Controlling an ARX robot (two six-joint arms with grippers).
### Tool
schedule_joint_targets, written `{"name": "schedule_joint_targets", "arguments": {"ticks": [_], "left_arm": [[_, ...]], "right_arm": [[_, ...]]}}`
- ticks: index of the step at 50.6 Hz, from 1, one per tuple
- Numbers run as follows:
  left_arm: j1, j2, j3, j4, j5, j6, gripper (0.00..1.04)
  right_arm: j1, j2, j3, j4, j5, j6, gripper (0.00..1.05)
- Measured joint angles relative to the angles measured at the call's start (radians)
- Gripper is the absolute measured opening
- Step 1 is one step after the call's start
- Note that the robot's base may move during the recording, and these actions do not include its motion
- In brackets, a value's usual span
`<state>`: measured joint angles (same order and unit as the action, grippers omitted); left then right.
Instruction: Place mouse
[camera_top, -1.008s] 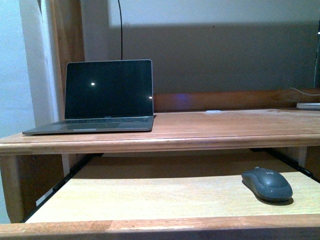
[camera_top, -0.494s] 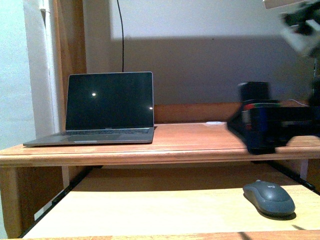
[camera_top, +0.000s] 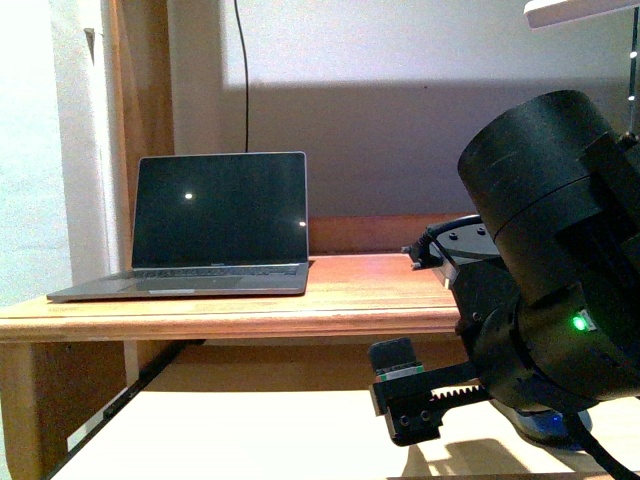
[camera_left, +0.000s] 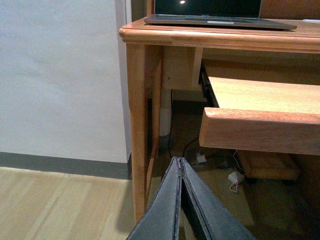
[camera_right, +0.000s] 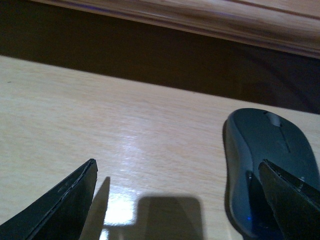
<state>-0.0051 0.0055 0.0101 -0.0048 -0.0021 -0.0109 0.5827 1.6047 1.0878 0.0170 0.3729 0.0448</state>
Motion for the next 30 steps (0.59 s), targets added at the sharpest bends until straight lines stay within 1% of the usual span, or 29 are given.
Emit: {"name": "schedule_joint_targets", "arguments": {"ticks": [4,14,30], "left_arm": [[0.000,0.000,0.000,0.000,0.000,0.000,0.03],[0.000,0.000,0.000,0.000,0.000,0.000,0.03],[0.000,0.000,0.000,0.000,0.000,0.000,0.03]], "right_arm": [[-0.025,0.020,0.009,0.019,0.028,0.008,0.97],[-0.074,0.058,0.010,0.048,0.042,-0.016,0.97],[-0.128,0.106,0.024,0.038,0.027,-0.018,0.97]]}}
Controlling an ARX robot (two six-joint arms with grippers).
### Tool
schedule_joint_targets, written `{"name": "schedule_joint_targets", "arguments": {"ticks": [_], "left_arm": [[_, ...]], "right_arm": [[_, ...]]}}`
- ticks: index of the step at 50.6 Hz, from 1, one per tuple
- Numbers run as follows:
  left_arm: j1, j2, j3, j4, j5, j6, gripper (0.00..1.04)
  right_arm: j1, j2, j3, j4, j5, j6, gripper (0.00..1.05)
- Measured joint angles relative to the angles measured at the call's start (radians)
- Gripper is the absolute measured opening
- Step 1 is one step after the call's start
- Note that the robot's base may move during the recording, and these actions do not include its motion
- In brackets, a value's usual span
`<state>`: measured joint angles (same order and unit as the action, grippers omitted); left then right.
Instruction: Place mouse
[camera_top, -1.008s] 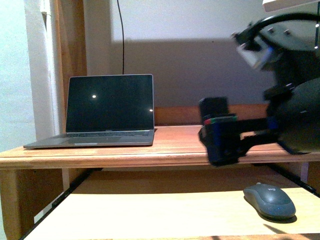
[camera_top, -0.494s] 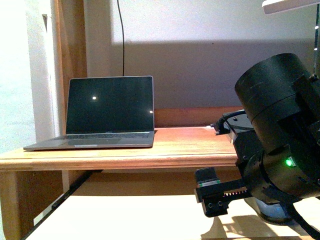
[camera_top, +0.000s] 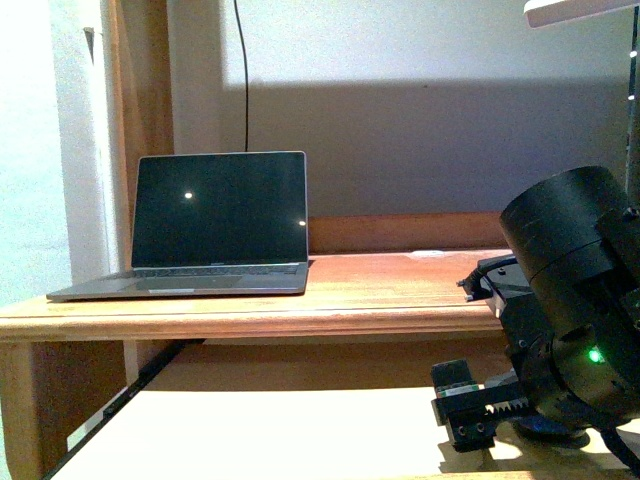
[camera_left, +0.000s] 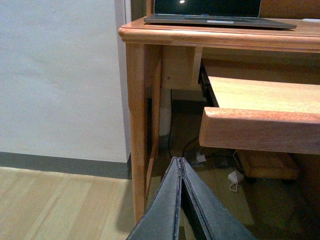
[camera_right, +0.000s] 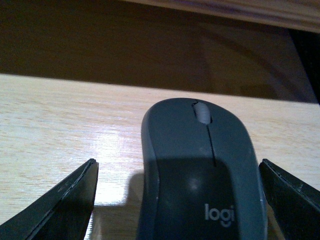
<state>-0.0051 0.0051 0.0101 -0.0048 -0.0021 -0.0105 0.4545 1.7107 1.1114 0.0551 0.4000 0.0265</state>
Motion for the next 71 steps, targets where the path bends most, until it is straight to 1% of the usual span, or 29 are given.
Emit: {"name": "schedule_joint_targets", "arguments": {"ticks": [1,3,6,7,10,12,13,14,18,19,20,21,23,24,29,34,40,51,54,57,62,71], "left_arm": [[0.000,0.000,0.000,0.000,0.000,-0.001,0.04],[0.000,0.000,0.000,0.000,0.000,0.000,0.09],[0.000,0.000,0.000,0.000,0.000,0.000,0.19],[0.000,0.000,0.000,0.000,0.000,0.000,0.25],[0.000,0.000,0.000,0.000,0.000,0.000,0.35],[0.000,0.000,0.000,0.000,0.000,0.000,0.44],[0.000,0.000,0.000,0.000,0.000,0.000,0.46],[0.000,0.000,0.000,0.000,0.000,0.000,0.49],[0.000,0.000,0.000,0.000,0.000,0.000,0.58],[0.000,0.000,0.000,0.000,0.000,0.000,0.63],[0.000,0.000,0.000,0.000,0.000,0.000,0.67],[0.000,0.000,0.000,0.000,0.000,0.000,0.69],[0.000,0.000,0.000,0.000,0.000,0.000,0.76],[0.000,0.000,0.000,0.000,0.000,0.000,0.81],[0.000,0.000,0.000,0.000,0.000,0.000,0.98],[0.000,0.000,0.000,0.000,0.000,0.002,0.96],[0.000,0.000,0.000,0.000,0.000,0.002,0.97],[0.000,0.000,0.000,0.000,0.000,0.002,0.97],[0.000,0.000,0.000,0.000,0.000,0.002,0.97],[0.000,0.000,0.000,0.000,0.000,0.002,0.97],[0.000,0.000,0.000,0.000,0.000,0.002,0.97],[0.000,0.000,0.000,0.000,0.000,0.002,0.97]], "right_arm": [[-0.002,0.001,0.001,-0.002,0.000,-0.001,0.97],[-0.007,0.004,0.004,-0.006,-0.005,0.003,0.97],[-0.015,0.006,0.009,-0.007,-0.021,0.005,0.97],[-0.017,0.006,0.009,-0.006,-0.027,0.009,0.96],[-0.019,0.006,0.009,-0.004,-0.038,0.011,0.87],[-0.020,0.006,0.008,0.000,-0.050,0.014,0.78],[-0.020,0.006,0.008,0.001,-0.051,0.014,0.78],[-0.020,0.005,0.006,0.005,-0.056,0.015,0.73],[-0.020,-0.002,0.003,0.011,-0.072,0.021,0.65],[-0.020,-0.010,-0.002,0.012,-0.082,0.026,0.60],[-0.020,-0.018,-0.007,0.013,-0.086,0.028,0.58],[-0.020,-0.022,-0.010,0.014,-0.088,0.029,0.57],[-0.020,-0.044,-0.020,0.016,-0.094,0.031,0.56],[-0.020,-0.066,-0.028,0.016,-0.104,0.035,0.55],[-0.016,-0.158,-0.040,0.008,-0.112,0.035,0.55],[-0.004,-0.208,-0.008,-0.021,-0.108,0.037,0.55],[0.019,-0.185,0.090,-0.058,-0.096,0.042,0.55],[0.083,0.098,0.512,-0.196,-0.008,0.067,0.55],[0.096,0.217,0.665,-0.230,0.044,0.059,0.55],[0.104,0.312,0.777,-0.244,0.085,0.051,0.55],[0.111,0.415,0.888,-0.238,0.124,0.026,0.55],[0.113,0.504,0.976,-0.234,0.140,0.005,0.55]]}}
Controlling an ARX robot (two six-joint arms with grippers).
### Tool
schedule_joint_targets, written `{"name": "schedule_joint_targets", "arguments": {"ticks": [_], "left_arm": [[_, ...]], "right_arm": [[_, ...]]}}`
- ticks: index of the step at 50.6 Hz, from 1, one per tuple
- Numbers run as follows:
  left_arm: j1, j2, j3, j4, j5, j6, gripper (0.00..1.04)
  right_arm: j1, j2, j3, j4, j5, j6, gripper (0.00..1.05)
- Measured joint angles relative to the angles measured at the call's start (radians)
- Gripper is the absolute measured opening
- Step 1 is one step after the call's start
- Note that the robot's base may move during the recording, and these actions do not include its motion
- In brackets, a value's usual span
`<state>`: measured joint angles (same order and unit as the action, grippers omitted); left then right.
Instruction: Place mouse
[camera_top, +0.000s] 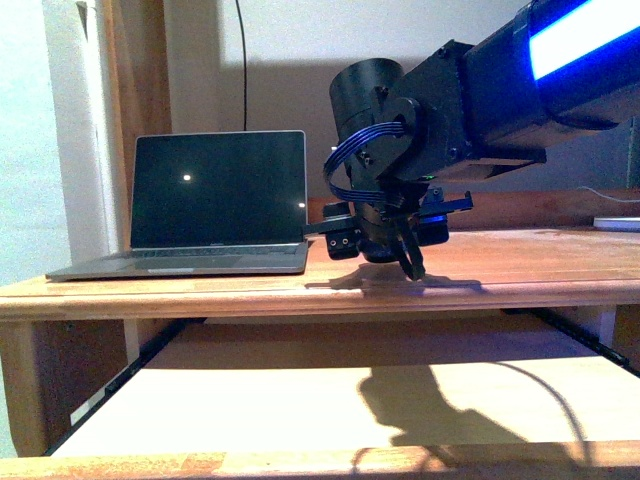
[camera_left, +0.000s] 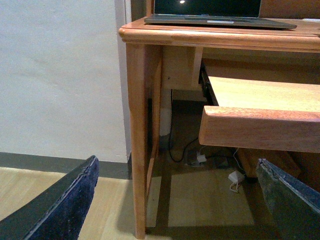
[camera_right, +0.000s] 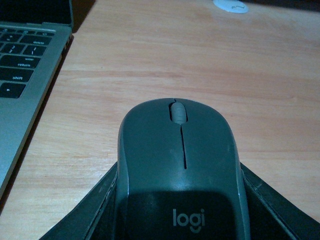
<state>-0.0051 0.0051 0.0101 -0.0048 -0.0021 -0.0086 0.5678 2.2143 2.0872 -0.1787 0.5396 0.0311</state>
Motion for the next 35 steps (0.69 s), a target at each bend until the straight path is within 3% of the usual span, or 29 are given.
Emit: {"name": "schedule_joint_targets", "arguments": {"ticks": [12,26,35], "left_arm": [[0.000,0.000,0.000,0.000,0.000,0.000,0.97],[0.000,0.000,0.000,0.000,0.000,0.000,0.97],[0.000,0.000,0.000,0.000,0.000,0.000,0.97]], "right_arm": [[0.006,0.058,0.040,0.022,0.007,0.003,0.57],[0.012,0.049,0.015,0.113,-0.022,0.056,0.96],[-0.014,-0.053,-0.123,0.235,-0.115,0.112,0.97]]}}
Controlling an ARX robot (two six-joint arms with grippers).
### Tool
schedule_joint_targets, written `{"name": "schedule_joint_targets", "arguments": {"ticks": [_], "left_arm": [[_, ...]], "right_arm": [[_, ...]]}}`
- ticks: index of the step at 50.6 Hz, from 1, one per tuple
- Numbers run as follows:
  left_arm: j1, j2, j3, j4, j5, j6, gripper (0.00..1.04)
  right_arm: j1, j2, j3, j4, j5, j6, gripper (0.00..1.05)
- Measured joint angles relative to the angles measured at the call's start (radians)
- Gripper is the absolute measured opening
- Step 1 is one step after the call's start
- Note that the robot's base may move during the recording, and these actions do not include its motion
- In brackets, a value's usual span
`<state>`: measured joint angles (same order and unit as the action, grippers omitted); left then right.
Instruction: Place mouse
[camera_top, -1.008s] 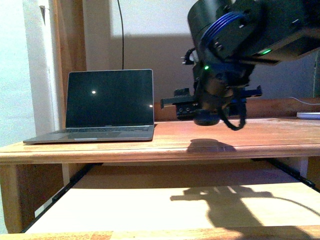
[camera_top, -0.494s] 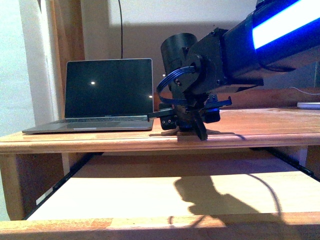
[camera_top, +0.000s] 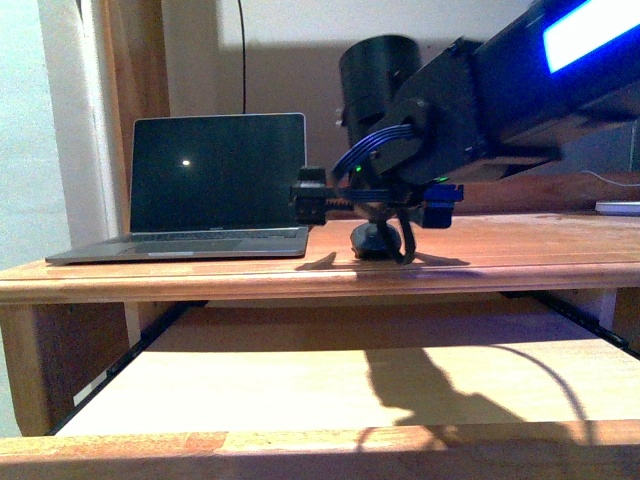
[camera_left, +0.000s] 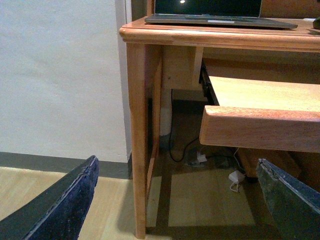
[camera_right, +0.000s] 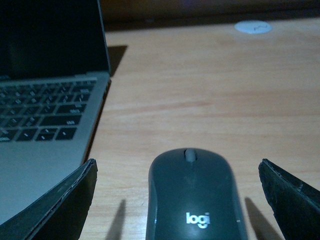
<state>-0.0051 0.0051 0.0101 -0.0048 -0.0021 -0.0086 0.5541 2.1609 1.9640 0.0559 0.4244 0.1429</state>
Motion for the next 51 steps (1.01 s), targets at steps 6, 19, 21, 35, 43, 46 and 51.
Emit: {"name": "schedule_joint_targets", "arguments": {"ticks": [6,19,21,35,43,46,51], "left_arm": [[0.000,0.000,0.000,0.000,0.000,0.000,0.97],[0.000,0.000,0.000,0.000,0.000,0.000,0.97],[0.000,0.000,0.000,0.000,0.000,0.000,0.97],[0.000,0.000,0.000,0.000,0.000,0.000,0.97],[0.000,0.000,0.000,0.000,0.000,0.000,0.97],[0.000,0.000,0.000,0.000,0.000,0.000,0.97],[0.000,0.000,0.000,0.000,0.000,0.000,0.97]], "right_arm": [[-0.067,-0.235,-0.264,0.185,-0.141,-0.027,0.97],[-0.233,-0.673,-0.835,0.380,-0.531,-0.075,0.97],[-0.258,-0.715,-0.910,0.399,-0.579,-0.082,0.97],[-0.481,-1.027,-1.455,0.496,-0.906,-0.092,0.97],[-0.502,-1.097,-1.609,0.523,-0.976,-0.112,0.97],[-0.483,-1.102,-1.642,0.521,-0.979,-0.141,0.97],[-0.432,-1.076,-1.689,0.546,-0.962,-0.201,0.97]]}}
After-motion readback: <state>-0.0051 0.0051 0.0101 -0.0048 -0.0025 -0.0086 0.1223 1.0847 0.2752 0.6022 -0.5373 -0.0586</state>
